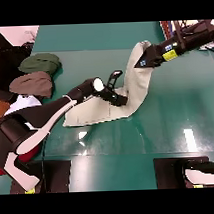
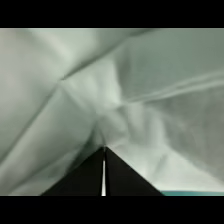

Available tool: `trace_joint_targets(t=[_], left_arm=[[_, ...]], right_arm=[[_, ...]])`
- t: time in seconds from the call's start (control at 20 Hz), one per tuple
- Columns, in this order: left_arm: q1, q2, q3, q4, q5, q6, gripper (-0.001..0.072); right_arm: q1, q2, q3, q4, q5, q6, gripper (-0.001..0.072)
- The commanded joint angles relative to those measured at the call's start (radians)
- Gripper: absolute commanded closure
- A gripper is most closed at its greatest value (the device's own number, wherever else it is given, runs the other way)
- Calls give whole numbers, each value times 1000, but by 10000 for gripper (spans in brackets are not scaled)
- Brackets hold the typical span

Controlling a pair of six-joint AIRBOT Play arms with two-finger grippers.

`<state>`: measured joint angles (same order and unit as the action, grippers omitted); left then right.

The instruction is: Fold the shirts.

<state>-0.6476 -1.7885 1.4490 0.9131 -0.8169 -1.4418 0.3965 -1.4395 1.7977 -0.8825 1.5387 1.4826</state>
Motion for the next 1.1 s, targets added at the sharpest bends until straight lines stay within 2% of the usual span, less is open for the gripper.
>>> trace_joint_targets(t=[0.0,0.25,0.5,0.55,0.6,0.65,0.7,0.8,0.85,1.05], left_arm=[[80,64,1,109,-80,-15,685],[300,272,1,344,-208,-25,684],[552,487,1,396,-251,-16,684],[594,519,1,396,-250,-16,684],[626,545,1,396,-251,-17,684],[655,566,1,396,-254,-17,684],[677,582,2,396,-261,-17,684],[700,591,6,393,-292,-17,684],[700,591,6,393,-313,-16,684],[700,591,6,388,-352,-16,684]], right_arm=[[54,-14,17,1,-34,1,695],[156,-31,17,18,-142,-5,694],[361,-179,18,249,-317,-183,673],[413,-220,18,269,-367,-217,589],[457,-256,18,282,-415,-248,471],[496,-289,18,289,-460,-284,253],[518,-312,18,288,-480,-287,115],[513,-325,18,266,-456,-286,149],[489,-318,18,225,-407,-286,204],[340,-245,-71,14,-215,-221,207]])
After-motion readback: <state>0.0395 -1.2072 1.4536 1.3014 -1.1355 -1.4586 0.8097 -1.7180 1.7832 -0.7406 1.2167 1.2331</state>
